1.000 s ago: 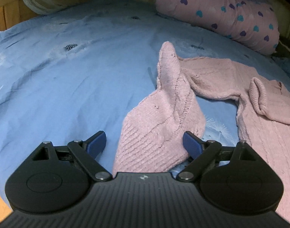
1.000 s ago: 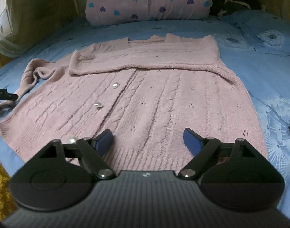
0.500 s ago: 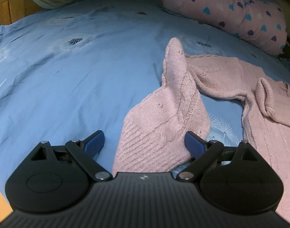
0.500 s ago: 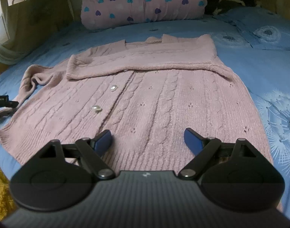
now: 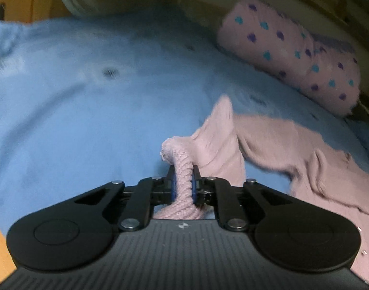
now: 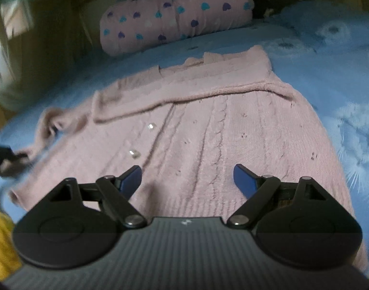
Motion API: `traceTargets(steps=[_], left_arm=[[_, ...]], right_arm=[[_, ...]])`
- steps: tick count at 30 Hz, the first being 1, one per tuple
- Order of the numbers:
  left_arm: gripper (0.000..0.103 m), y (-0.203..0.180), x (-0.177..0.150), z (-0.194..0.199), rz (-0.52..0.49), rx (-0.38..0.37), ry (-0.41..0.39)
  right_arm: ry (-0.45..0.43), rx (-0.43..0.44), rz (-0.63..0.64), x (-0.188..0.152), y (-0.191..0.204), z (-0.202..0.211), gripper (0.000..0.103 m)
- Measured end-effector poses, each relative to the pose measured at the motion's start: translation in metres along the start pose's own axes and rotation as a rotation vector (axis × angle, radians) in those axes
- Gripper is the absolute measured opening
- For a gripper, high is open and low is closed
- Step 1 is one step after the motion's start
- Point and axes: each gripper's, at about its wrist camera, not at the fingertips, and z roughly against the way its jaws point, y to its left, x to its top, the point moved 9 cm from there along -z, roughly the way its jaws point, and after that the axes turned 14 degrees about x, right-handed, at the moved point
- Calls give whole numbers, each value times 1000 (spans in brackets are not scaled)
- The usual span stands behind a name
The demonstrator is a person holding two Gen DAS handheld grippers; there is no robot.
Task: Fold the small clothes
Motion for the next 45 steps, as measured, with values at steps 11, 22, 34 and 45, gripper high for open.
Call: traceTargets(steps=[11,22,34,45], left_arm=[[13,33,119,12,-16,164,-148],[13,-75,168,79,-41,-88,-244],[13,-272,143,153,-156,-419,-202],[13,-414,21,115,-352,-484,-40]], right_arm=[[-33,11,-44,10,-6,6,84],[-52,-22,42,30,-16,12,84],[-1,-68,102,25,-29,16,84],[-51,-65,115,32,-39,30,84]])
